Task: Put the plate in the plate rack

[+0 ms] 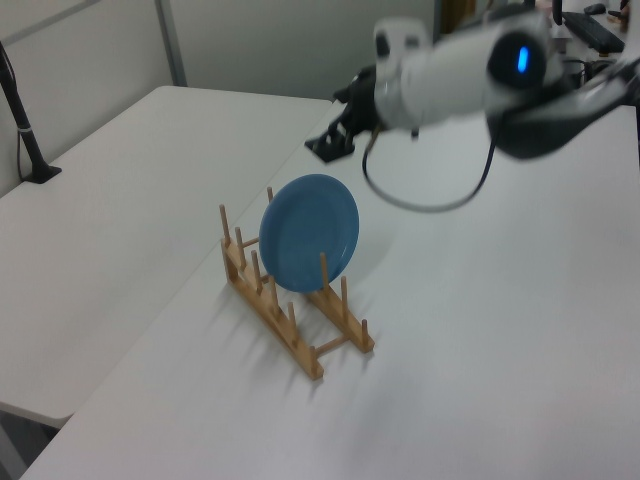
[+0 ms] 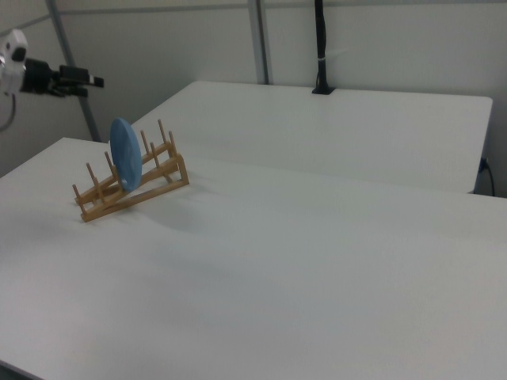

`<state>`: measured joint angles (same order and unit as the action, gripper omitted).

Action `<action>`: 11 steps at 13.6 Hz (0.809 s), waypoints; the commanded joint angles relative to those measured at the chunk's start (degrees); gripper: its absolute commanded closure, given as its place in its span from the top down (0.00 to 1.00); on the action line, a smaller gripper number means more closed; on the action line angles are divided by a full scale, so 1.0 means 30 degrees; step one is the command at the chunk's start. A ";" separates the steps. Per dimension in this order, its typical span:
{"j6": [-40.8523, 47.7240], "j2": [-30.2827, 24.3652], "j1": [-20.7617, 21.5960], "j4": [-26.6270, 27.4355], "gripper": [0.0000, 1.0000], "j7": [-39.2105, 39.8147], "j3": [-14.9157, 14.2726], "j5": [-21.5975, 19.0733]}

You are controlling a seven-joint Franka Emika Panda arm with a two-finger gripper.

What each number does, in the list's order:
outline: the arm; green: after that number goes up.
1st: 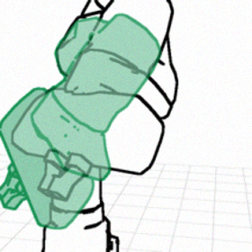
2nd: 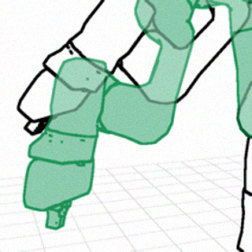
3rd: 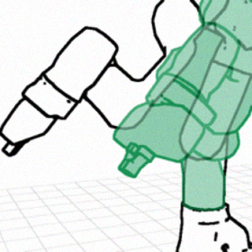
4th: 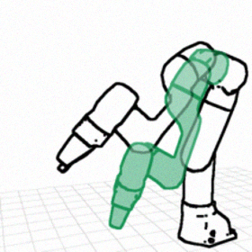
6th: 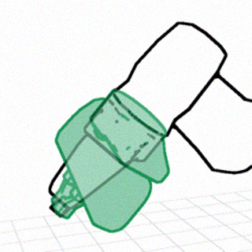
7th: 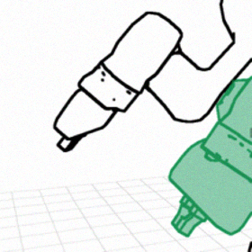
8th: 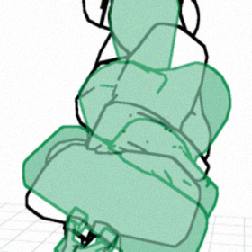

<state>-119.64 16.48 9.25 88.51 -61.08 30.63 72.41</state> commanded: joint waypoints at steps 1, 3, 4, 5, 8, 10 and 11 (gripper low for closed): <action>0.1173 -0.2526 -0.0239 -0.0266 1.00 0.0321 0.0015 -0.6482; 0.3279 -0.4282 -0.1408 -0.0324 1.00 0.1832 -0.0189 -1.2096; 0.4535 -0.5190 -0.2109 -0.0324 1.00 0.3295 -0.0596 -1.5170; 0.5185 -0.5779 -0.2522 -0.0324 1.00 0.4208 -0.1296 -1.7492; 0.8397 -0.7685 -0.2527 -0.0295 1.00 0.8275 -0.5595 -2.4004; 1.0514 -0.7777 -0.2642 -0.0237 1.00 1.0183 -0.6979 -2.4370; 1.0785 -0.7777 -0.2701 -0.0120 1.00 1.1035 -0.7480 -2.4371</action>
<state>-91.46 -6.13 0.81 86.38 -34.54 12.62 1.37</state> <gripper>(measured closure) 0.000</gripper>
